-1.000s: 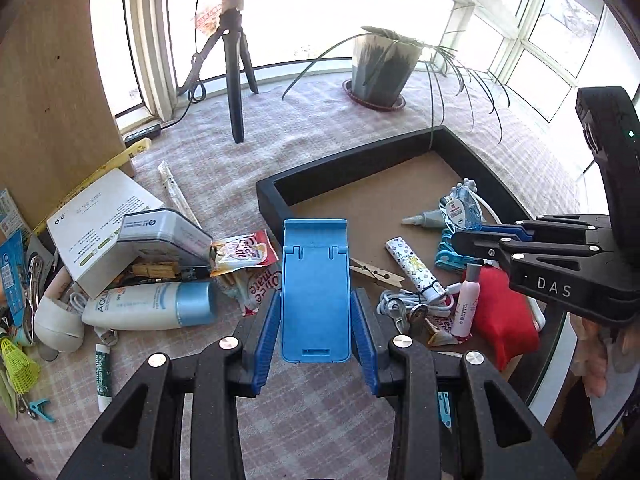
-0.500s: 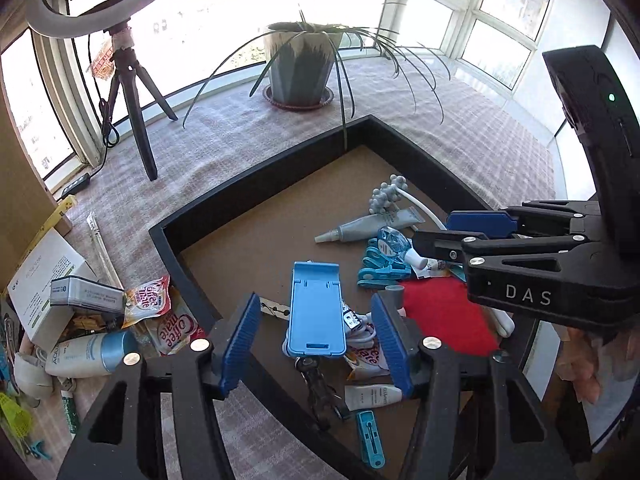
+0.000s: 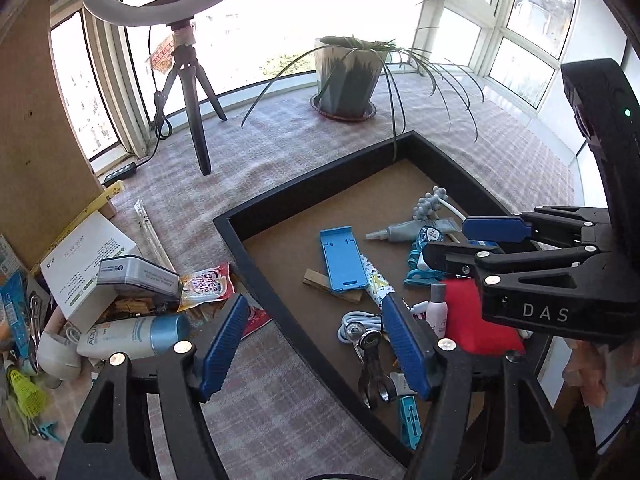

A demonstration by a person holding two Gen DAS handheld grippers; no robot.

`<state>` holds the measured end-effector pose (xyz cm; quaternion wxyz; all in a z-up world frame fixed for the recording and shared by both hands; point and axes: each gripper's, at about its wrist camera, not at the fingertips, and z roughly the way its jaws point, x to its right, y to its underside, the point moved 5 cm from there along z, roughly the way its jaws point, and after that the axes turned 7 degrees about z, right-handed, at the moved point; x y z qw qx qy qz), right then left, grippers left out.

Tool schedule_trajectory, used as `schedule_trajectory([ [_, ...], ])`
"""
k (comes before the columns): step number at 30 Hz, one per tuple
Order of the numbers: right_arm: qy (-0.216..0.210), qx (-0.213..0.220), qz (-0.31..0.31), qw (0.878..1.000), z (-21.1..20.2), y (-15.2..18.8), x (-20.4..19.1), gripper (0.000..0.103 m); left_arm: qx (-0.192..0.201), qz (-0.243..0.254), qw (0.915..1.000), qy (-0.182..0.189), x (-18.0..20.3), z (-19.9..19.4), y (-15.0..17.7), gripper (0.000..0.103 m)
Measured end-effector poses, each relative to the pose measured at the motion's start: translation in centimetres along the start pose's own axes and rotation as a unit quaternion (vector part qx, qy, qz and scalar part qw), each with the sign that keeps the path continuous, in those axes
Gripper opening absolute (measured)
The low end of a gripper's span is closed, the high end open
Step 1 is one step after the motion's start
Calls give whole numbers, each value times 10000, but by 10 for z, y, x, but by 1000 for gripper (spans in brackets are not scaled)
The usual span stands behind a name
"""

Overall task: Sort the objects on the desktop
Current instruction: 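Move both grippers back toward the cluttered items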

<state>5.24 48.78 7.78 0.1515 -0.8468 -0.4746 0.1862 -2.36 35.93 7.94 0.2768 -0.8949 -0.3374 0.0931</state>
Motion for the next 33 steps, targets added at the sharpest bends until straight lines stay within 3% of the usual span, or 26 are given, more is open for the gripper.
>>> schedule_trajectory([
  [6, -182, -60, -290, 9994, 5, 0, -29, 50, -115, -376, 9989, -253, -46, -4, 29, 65],
  [10, -377, -142, -541, 9977, 10, 3, -54, 50, -301, -766, 9954, -485, -87, -5, 58, 58],
  [20, -948, -410, -1620, 9814, 31, 17, -150, 50, -646, -1753, 9762, -1099, -193, -19, 139, 55],
  [26, -1166, -601, -1898, 9730, 43, 17, -188, 50, -653, -2188, 9661, -1203, -220, -31, 172, 55],
  [33, -1027, -725, -1943, 9729, 57, 14, -191, 50, -686, -2333, 9627, -1190, -225, -31, 184, 55],
])
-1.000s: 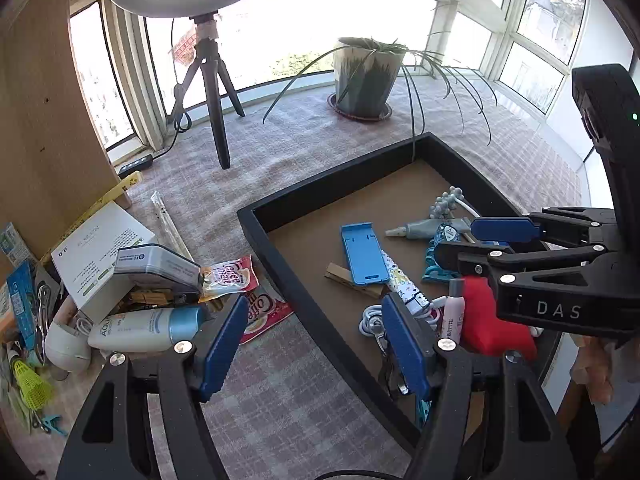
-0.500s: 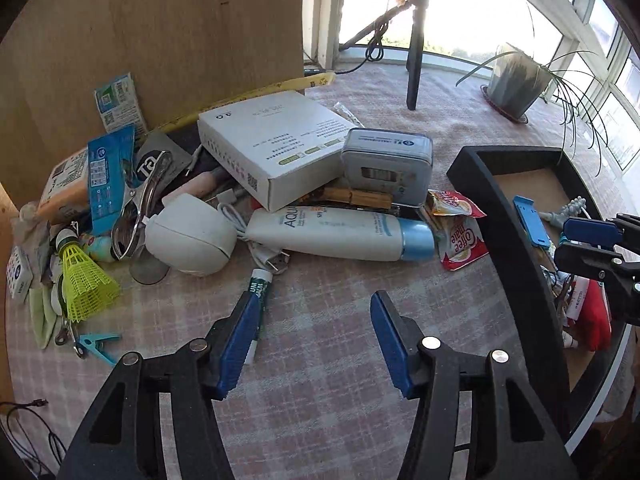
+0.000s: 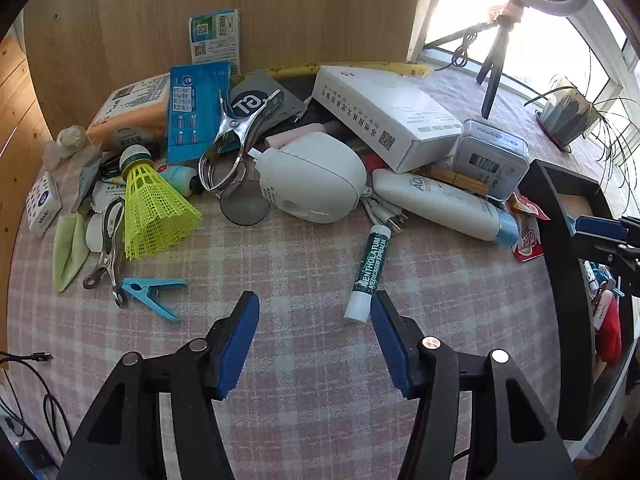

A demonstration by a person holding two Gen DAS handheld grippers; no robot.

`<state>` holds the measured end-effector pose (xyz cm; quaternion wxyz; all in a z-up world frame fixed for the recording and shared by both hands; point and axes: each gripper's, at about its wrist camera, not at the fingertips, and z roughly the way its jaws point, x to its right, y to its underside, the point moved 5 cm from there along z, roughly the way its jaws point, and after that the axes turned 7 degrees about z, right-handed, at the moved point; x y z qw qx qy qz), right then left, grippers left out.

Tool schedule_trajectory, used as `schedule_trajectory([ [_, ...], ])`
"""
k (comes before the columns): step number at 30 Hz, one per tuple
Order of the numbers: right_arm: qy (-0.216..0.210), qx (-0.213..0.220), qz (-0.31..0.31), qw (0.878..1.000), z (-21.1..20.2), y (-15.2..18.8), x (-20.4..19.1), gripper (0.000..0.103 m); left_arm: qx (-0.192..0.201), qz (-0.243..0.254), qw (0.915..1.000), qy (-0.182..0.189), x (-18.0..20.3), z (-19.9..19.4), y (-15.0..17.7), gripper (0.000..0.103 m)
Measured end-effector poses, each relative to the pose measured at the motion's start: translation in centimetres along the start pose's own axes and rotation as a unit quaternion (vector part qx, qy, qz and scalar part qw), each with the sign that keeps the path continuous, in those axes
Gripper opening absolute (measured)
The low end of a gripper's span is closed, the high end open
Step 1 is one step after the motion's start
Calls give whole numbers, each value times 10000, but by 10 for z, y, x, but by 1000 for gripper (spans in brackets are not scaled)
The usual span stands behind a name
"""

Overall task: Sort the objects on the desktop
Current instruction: 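Grasp the green menthol stick with the left gripper while the right gripper grasps the Coffee-mate packet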

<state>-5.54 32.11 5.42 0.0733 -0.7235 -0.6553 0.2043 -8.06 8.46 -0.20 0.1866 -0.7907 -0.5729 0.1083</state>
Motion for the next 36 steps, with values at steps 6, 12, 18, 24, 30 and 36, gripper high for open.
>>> schedule_trajectory([
  [6, 180, -97, 135, 9997, 13, -12, 22, 43, -70, 170, 9998, 54, 13, 6, -6, 55],
  [12, 483, -288, -503, 9972, 34, -20, 17, 43, -182, 244, 9995, 126, 24, 18, -11, 55],
  [18, 745, -401, -809, 9931, 57, -28, 14, 43, -317, 334, 9989, 118, 34, 33, -14, 56],
  [24, 825, -501, -1191, 9882, 77, -29, 16, 43, -390, 379, 9984, 182, 38, 45, -19, 54],
  [30, 577, -573, -950, 9921, 81, -34, 19, 32, -328, 465, 9982, 163, 40, 46, -23, 36],
  [36, 262, -613, -559, 9962, 74, -36, 28, 23, -312, 354, 9987, 168, 33, 45, -25, 16],
])
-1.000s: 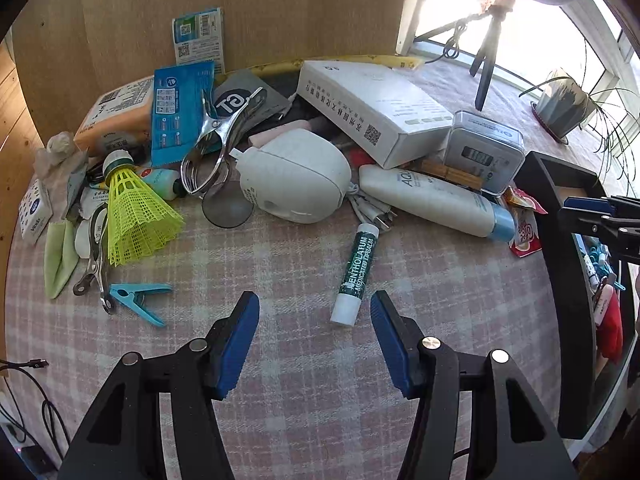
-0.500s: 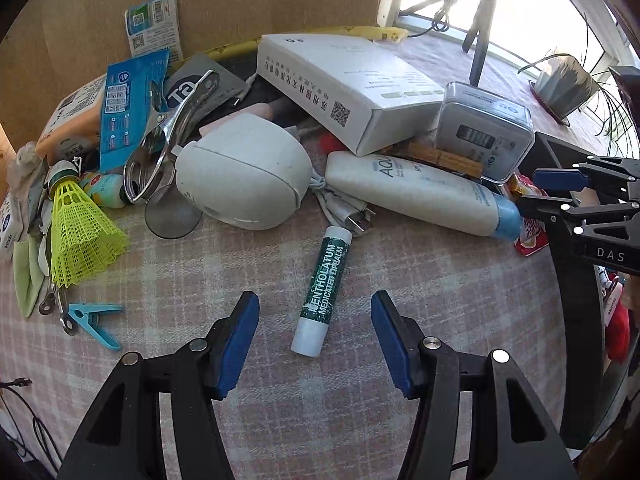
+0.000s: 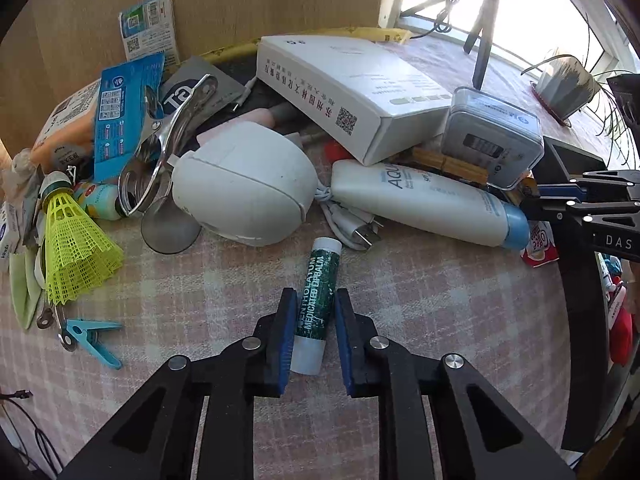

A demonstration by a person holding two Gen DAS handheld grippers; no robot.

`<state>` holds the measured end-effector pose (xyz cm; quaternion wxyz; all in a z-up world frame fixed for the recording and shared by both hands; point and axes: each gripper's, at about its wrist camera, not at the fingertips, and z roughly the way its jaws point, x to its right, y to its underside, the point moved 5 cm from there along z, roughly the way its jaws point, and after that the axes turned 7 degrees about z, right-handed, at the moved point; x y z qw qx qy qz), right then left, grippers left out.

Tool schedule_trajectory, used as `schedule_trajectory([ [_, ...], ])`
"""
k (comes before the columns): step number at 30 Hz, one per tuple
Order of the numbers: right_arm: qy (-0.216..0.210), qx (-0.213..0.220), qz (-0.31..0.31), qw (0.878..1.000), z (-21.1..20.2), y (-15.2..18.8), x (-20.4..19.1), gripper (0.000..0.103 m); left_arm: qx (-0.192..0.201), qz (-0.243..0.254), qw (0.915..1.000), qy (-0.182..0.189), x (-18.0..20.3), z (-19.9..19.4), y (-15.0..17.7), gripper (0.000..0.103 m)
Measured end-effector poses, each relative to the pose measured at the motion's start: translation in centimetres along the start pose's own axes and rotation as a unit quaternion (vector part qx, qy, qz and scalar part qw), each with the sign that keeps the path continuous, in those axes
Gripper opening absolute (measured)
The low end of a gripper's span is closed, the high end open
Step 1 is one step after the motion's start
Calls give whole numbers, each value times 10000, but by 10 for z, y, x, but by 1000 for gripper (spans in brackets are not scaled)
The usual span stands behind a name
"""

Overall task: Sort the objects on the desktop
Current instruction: 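Grasp the green menthol stick with the left gripper while the right gripper grasps the Coffee-mate packet, then carry the menthol stick and Coffee-mate packet into the tray and open both grippers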

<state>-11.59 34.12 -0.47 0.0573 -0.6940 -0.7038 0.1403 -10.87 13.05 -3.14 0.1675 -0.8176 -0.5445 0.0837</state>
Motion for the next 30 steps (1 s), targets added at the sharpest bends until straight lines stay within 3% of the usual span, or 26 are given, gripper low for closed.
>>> schedule_trajectory([
  [4, -181, 37, 262, 9995, -5, -1, 6, 14, 2, -54, 10000, 50, -2, 0, 0, 15],
  [12, -92, 272, 279, 9992, -19, -1, 3, 7, 15, -30, 10000, -8, 3, 0, -1, 15],
  [23, -523, 372, 597, 9962, -29, 14, 8, 4, 137, -207, 9997, 79, -7, -16, 9, 14],
  [30, -784, 417, 825, 9926, -46, 33, 16, 4, 227, -144, 9994, 212, 7, -32, 15, 14],
])
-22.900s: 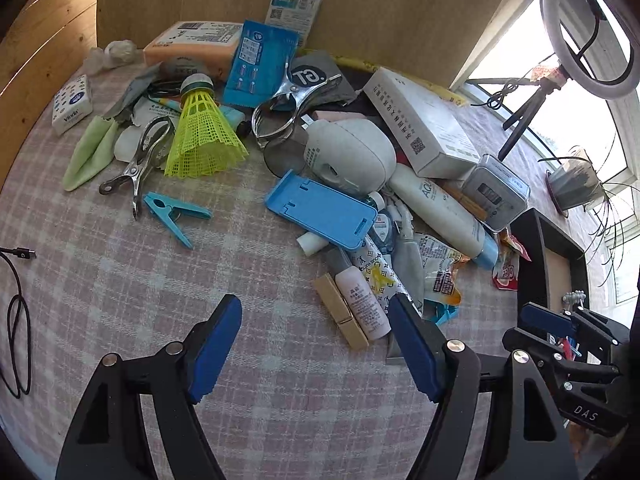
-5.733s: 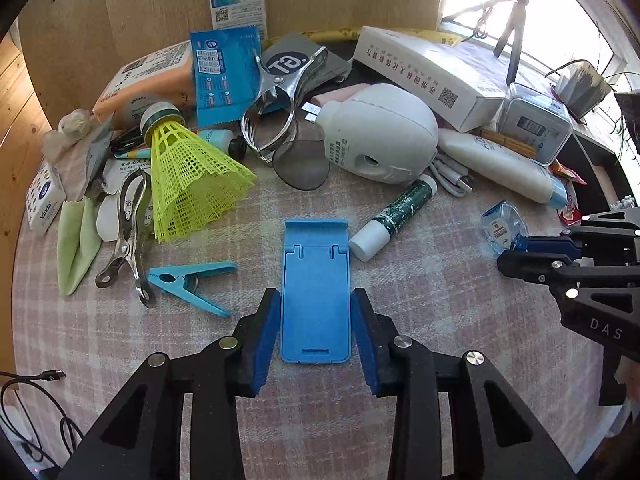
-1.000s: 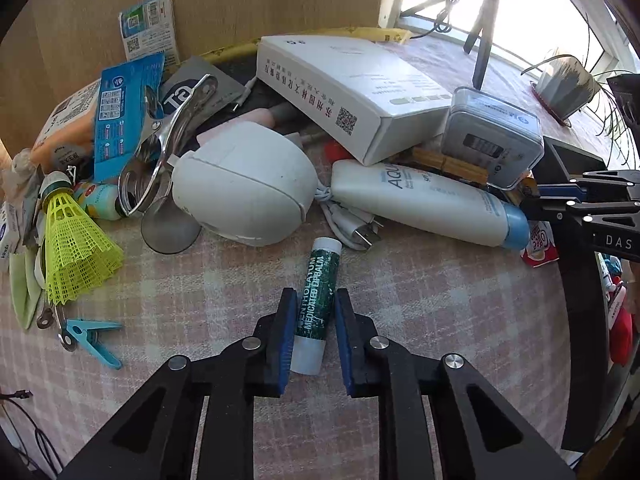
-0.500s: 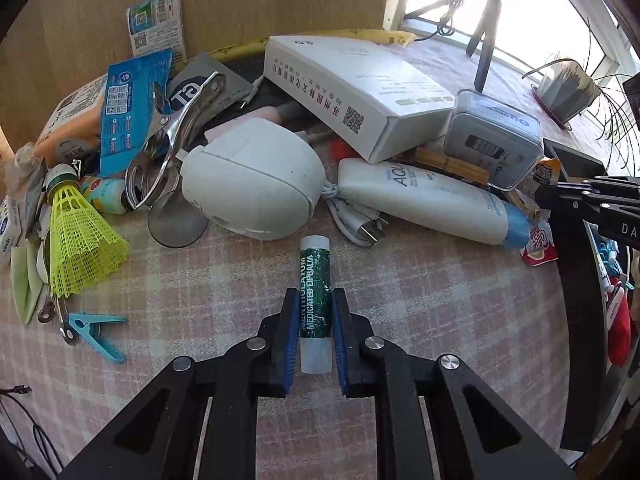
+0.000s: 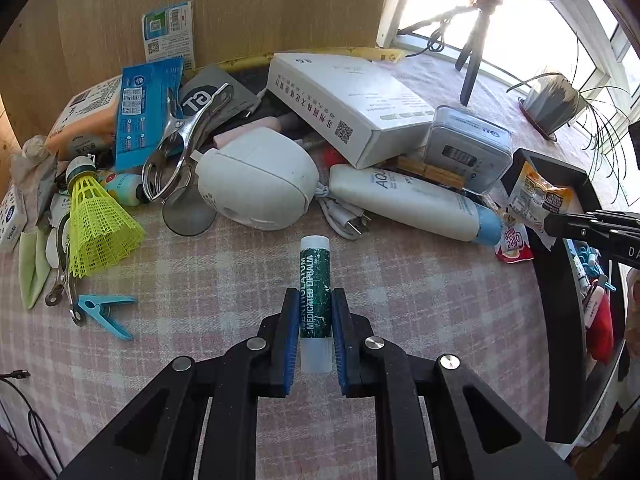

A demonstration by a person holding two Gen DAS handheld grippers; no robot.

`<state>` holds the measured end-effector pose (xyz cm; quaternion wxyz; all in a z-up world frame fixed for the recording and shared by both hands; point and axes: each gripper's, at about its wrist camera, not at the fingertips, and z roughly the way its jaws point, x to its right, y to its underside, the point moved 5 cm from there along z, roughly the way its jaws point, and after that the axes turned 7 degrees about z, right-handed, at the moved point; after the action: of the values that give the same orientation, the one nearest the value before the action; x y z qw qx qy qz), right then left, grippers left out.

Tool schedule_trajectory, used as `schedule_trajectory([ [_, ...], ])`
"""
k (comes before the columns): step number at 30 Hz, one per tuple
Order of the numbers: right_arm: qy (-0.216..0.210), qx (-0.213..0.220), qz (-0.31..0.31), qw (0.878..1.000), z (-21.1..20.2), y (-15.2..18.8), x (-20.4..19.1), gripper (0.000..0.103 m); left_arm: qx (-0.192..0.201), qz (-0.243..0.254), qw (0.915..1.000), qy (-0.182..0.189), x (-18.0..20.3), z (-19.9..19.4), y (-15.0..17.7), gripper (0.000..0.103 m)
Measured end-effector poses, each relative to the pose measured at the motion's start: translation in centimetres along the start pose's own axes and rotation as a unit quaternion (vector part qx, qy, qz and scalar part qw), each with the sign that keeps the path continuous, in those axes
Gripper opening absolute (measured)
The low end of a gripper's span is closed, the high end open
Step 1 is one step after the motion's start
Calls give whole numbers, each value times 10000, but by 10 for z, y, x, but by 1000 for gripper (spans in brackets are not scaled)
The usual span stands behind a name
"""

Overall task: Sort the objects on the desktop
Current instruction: 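Carry the menthol stick and Coffee-mate packet into the tray and open both grippers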

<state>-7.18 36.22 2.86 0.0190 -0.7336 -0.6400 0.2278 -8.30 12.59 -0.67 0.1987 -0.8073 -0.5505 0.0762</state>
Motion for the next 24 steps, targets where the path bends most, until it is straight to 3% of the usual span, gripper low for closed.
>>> schedule_trajectory([
  [6, -127, 155, 315, 9993, -21, 9, 11, 4, 185, 251, 9993, 183, 27, -16, -9, 14],
  [11, -16, 416, 458, 9981, -51, 19, 24, 4, 341, 719, 9958, 461, 86, -23, -31, 14],
  [14, 192, 542, 573, 9967, -67, 27, 39, 4, 387, 1070, 9911, 688, 128, -26, -47, 14],
  [19, 555, 676, 784, 9931, -89, 45, 68, 4, 401, 1584, 9799, 1141, 204, -35, -51, 14],
  [24, 767, 757, 1135, 9877, -105, 61, 99, 4, 350, 2027, 9691, 1361, 262, -34, -52, 14],
])
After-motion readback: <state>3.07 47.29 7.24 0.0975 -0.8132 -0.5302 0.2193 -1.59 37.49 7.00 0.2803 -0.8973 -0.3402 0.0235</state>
